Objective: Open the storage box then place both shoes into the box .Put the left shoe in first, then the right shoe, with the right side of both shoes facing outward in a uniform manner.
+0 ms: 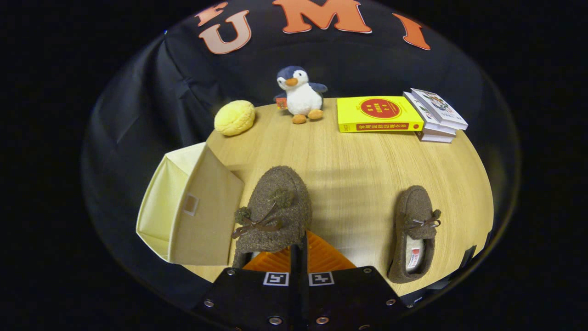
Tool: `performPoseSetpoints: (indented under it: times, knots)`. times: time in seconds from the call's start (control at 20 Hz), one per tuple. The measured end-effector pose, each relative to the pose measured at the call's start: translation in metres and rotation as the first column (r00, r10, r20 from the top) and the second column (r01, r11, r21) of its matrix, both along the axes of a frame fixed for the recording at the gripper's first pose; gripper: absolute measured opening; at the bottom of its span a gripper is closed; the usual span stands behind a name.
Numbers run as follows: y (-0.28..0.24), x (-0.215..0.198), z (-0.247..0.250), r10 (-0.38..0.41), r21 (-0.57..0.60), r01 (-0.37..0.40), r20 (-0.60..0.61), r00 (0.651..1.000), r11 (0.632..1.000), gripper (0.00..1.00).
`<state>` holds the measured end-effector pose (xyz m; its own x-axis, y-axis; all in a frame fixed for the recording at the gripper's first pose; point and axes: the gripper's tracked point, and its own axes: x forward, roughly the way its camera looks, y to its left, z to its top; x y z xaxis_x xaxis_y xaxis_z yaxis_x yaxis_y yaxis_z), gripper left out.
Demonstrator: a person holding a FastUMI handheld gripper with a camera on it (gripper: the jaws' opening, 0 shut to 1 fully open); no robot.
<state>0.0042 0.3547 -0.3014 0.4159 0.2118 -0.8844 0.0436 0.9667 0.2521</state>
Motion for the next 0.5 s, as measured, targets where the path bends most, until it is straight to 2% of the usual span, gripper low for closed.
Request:
performPoseSetpoints:
  times: [0.3,0.5]
  knots:
    - [0.081,0.029,0.070,0.068,0.088,-0.073,0.063,0.996,0.993,0.02]
    - [0.133,0.047,0.093,0.101,0.126,-0.110,0.080,0.992,0.986,0.02]
